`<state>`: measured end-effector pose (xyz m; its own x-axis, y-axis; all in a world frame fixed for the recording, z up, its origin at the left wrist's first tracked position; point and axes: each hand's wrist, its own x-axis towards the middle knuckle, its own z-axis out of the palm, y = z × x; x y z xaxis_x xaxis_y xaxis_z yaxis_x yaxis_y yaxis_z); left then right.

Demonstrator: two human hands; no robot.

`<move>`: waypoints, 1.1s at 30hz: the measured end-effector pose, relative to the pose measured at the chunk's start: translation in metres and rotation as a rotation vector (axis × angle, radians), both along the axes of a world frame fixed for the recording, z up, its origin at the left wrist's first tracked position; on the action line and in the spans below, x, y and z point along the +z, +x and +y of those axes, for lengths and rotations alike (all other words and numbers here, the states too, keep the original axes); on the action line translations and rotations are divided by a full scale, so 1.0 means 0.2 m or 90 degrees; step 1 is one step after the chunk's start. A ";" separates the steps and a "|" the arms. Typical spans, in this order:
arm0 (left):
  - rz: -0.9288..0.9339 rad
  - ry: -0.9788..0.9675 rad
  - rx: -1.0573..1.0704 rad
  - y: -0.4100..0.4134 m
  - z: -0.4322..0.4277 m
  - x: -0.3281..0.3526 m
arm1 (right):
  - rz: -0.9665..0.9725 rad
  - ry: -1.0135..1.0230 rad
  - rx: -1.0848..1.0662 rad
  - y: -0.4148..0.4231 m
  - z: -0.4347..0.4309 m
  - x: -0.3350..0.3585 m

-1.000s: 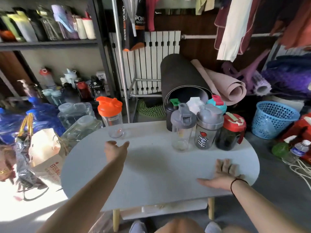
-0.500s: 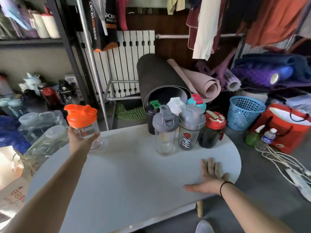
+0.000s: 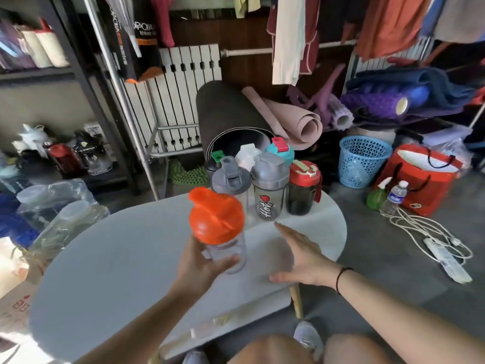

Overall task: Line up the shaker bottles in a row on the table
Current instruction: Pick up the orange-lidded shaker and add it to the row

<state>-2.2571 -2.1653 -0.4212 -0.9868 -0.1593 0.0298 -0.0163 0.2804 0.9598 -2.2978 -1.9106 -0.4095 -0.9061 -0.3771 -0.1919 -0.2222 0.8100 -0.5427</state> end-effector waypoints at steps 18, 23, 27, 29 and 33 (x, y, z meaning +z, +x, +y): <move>-0.094 -0.012 -0.195 -0.42 0.99 -0.03 | 0.046 -0.267 -0.375 -0.21 0.35 -0.07; -0.098 0.010 -0.189 -0.47 1.05 -0.05 | 0.027 -0.316 -0.418 -0.23 0.36 -0.05; -0.107 0.002 -0.198 -0.48 1.04 -0.06 | 0.005 -0.321 -0.422 -0.22 0.37 -0.07; -0.134 -0.016 -0.216 -0.46 1.02 -0.07 | -0.006 -0.291 -0.403 -0.19 0.37 -0.09; -0.163 -0.082 -0.219 -0.35 0.91 -0.11 | -0.049 -0.259 -0.401 -0.13 0.33 -0.12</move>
<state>-2.3276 -1.9825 -0.4432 -0.9598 0.1688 -0.2241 -0.1333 0.4285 0.8936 -2.3236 -1.8443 -0.4341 -0.9634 0.1537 -0.2196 0.2676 0.5031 -0.8217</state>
